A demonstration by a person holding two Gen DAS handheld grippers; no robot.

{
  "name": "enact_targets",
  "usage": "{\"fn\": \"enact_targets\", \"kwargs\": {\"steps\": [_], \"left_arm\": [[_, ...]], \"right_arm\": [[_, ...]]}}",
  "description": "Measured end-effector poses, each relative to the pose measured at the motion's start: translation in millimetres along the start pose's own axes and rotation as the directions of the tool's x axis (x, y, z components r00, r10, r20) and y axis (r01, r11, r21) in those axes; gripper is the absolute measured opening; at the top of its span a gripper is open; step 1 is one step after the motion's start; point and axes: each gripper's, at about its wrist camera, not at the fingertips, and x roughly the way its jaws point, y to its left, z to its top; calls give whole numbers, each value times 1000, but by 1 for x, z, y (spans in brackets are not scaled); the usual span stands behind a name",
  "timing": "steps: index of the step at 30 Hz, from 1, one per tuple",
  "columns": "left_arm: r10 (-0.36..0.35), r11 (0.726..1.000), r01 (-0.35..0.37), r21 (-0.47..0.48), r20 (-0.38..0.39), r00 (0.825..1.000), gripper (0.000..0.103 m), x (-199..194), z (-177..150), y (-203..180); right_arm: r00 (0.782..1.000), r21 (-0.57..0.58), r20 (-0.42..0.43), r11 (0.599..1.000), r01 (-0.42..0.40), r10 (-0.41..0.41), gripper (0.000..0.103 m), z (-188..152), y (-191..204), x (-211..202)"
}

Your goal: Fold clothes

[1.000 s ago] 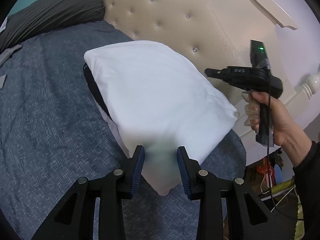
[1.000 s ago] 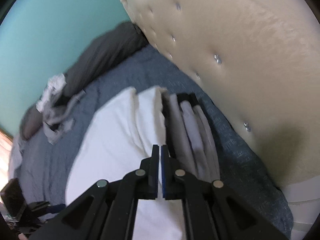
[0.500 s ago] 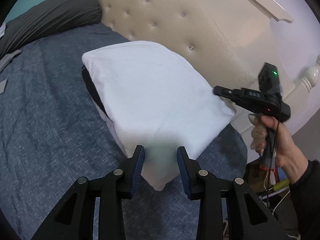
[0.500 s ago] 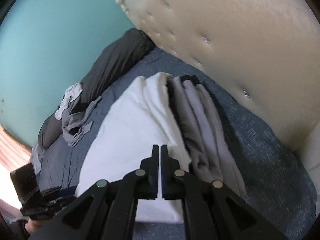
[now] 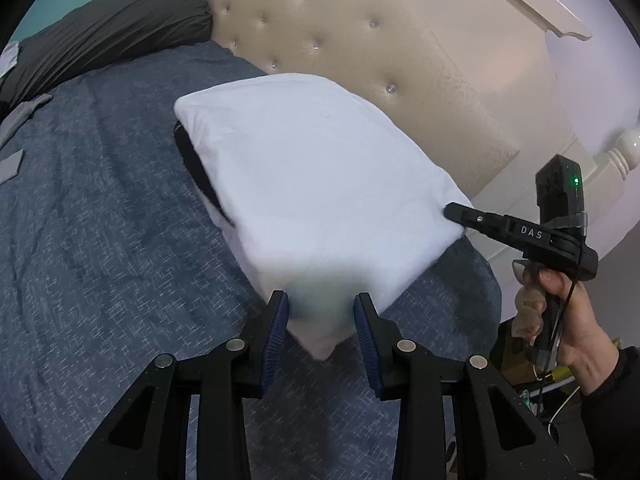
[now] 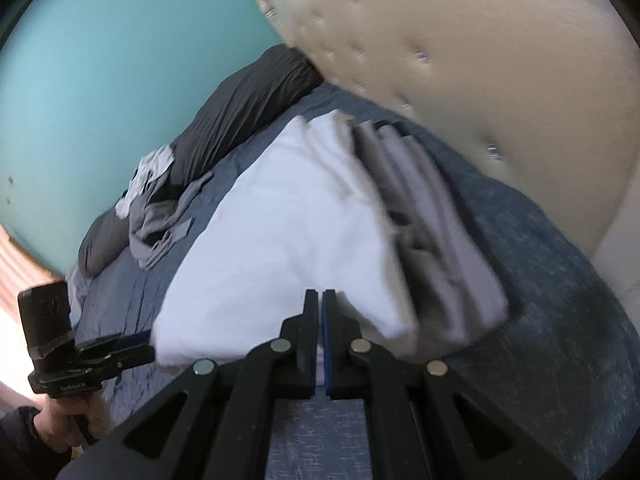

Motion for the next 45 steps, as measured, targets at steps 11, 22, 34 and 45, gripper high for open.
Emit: {"fn": "enact_targets", "kwargs": {"steps": [11,22,34,45], "left_arm": [[44,999,-43,-10,33,998,37,-37,-5,0],[54,999,-54,-6,80,995,37,-83,-9,-24],[36,999,-40,29,129,991,37,-141,-26,-54],[40,996,-52,72,169,985,38,-199,-55,-67]], "right_arm": [[998,23,67,1000,15,-17,1,0,6,-39],[992,10,119,999,33,-34,1,-19,47,-75],[983,-14,180,999,44,-41,1,-52,101,-130],[975,-5,219,999,45,-42,2,-100,157,-177]]}}
